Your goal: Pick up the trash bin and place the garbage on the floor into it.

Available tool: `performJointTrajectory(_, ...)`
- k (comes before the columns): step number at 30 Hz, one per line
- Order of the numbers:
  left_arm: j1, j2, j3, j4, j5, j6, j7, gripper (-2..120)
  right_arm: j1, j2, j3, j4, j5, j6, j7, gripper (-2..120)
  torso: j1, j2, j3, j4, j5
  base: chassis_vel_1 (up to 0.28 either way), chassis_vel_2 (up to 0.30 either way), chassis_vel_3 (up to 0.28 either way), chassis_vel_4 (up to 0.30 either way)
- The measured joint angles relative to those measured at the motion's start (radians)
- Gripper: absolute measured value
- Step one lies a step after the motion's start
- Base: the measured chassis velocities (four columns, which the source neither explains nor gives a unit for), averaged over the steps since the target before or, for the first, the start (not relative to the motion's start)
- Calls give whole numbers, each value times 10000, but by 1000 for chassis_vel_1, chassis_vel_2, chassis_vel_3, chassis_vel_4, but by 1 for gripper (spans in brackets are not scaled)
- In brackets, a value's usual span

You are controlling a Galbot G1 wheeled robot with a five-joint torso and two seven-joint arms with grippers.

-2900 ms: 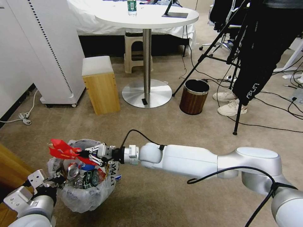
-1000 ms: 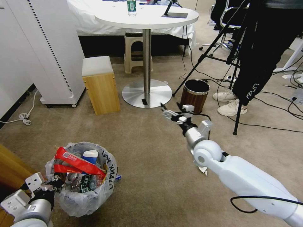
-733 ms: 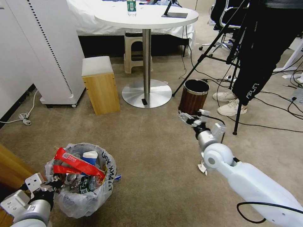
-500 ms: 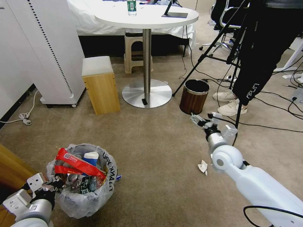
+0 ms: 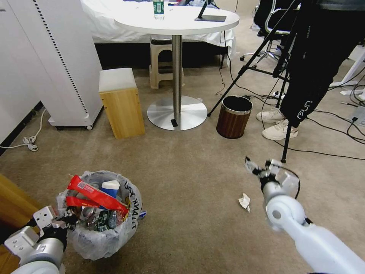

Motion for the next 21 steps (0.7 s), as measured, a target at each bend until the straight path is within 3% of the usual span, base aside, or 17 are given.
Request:
performJointTrajectory(4, -4, -15, 35, -24, 4, -5, 4, 1, -258, -242, -12, -161, -561, 376, -805, 100, 0, 1, 0, 2, -4, 0, 0, 0, 0)
performJointTrajectory(6, 28, -83, 118, -52, 67, -6, 17, 1, -782, -778, 14, -362, -1560, 1538, -2648, 100, 0, 0, -1, 3, -4, 0, 0, 0, 0)
performJointTrajectory(7, 28, -83, 118, -52, 67, -6, 17, 1, -782, -778, 14, -362, -1560, 1538, -2648, 100, 0, 0, -1, 3, -4, 0, 0, 0, 0)
performJointTrajectory(9, 59, -130, 140, -67, 110, -5, 26, 1, -1140, -1135, 42, -387, -1849, 2129, -3610, 100, 0, 0, 0, 0, -5, 0, 0, 0, 0)
performJointTrajectory(15, 114, -213, 193, -108, 208, -11, 36, 1, -1794, -1951, -355, -269, -2078, 2308, -3854, 100, 1, 1, -1, 2, -4, 0, 0, 0, 0)
performJointTrajectory(21, 177, -284, 226, -103, 311, -74, 79, 1, -2254, -2161, -780, -249, -1946, 1452, -2758, 99, 0, 1, -1, 3, -4, 0, 0, 0, 0)
